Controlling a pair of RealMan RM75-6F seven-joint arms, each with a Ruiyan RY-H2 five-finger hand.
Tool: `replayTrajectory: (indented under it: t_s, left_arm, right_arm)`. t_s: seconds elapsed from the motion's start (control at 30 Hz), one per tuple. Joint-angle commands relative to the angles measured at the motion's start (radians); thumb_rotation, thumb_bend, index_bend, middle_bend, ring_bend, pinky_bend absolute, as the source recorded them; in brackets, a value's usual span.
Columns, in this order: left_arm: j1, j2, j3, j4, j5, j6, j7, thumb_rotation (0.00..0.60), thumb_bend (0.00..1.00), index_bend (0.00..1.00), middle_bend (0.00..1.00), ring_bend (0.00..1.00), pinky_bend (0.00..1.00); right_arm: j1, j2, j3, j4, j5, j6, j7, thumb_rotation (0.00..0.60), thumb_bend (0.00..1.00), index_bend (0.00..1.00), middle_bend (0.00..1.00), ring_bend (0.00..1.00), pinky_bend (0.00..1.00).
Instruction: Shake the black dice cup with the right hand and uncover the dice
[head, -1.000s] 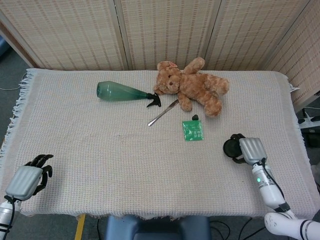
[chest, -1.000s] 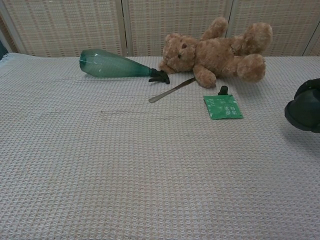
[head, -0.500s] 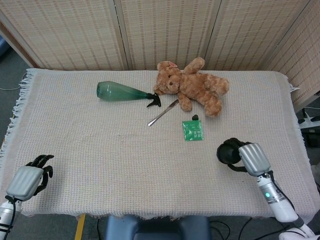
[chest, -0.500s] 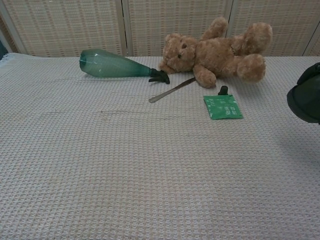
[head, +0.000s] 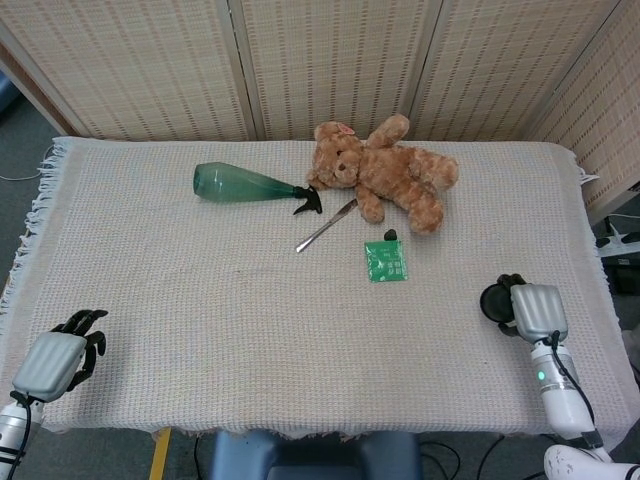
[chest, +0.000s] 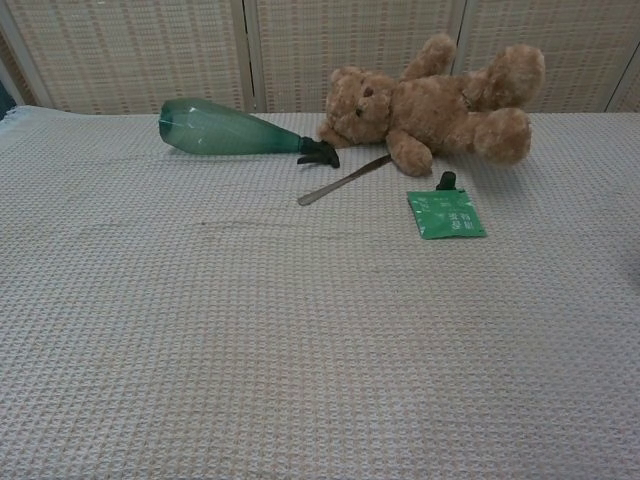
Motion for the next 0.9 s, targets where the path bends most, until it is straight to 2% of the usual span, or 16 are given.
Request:
replayTrajectory:
  t_s: [0.03, 0.17, 0.3, 0.43, 0.57, 0.67, 0.9]
  left_arm:
    - [0.000, 0.000, 0.000, 0.000, 0.001, 0.001, 0.001, 0.600, 0.76, 0.57, 0.17, 0.14, 0.44]
    - [0.000, 0.000, 0.000, -0.001, 0.000, 0.000, 0.001, 0.600, 0.77, 0.57, 0.17, 0.14, 0.43]
    - [0.000, -0.001, 0.000, 0.000, -0.001, -0.002, 0.002, 0.600, 0.76, 0.57, 0.17, 0.14, 0.43]
    - [0.000, -0.001, 0.001, 0.000, 0.000, -0.002, 0.003, 0.600, 0.76, 0.57, 0.17, 0.14, 0.43]
    - [-0.001, -0.001, 0.000, 0.000, -0.003, -0.003, 0.003, 0.600, 0.76, 0.57, 0.17, 0.14, 0.43]
    - [-0.002, 0.000, 0.000, -0.001, -0.004, -0.006, 0.004, 0.600, 0.76, 0.57, 0.17, 0.14, 0.43]
    - [-0.002, 0.000, 0.000, -0.002, -0.006, -0.008, 0.005, 0.600, 0.76, 0.57, 0.17, 0.14, 0.44]
  right_arm:
    - [-0.026, -0.088, -0.022, 0.182, -0.474, 0.161, 0.463, 0.600, 0.09, 0.49, 0.44, 0.55, 0.62]
    - [-0.040, -0.160, -0.032, 0.326, -0.599, 0.297, 0.594, 0.600, 0.09, 0.49, 0.44, 0.55, 0.62]
    - [-0.049, -0.179, -0.035, 0.361, -0.606, 0.308, 0.596, 0.600, 0.09, 0.49, 0.44, 0.55, 0.62]
    - [-0.052, -0.138, -0.037, 0.287, -0.518, 0.186, 0.479, 0.600, 0.09, 0.49, 0.44, 0.55, 0.62]
    - [-0.042, -0.075, -0.027, 0.148, -0.359, 0.018, 0.291, 0.600, 0.09, 0.50, 0.44, 0.55, 0.62]
    - [-0.023, -0.055, -0.011, 0.089, -0.255, -0.067, 0.190, 0.600, 0.09, 0.50, 0.44, 0.55, 0.62]
    - [0.045, -0.039, 0.030, 0.050, -0.073, -0.247, 0.141, 0.600, 0.09, 0.50, 0.44, 0.55, 0.62]
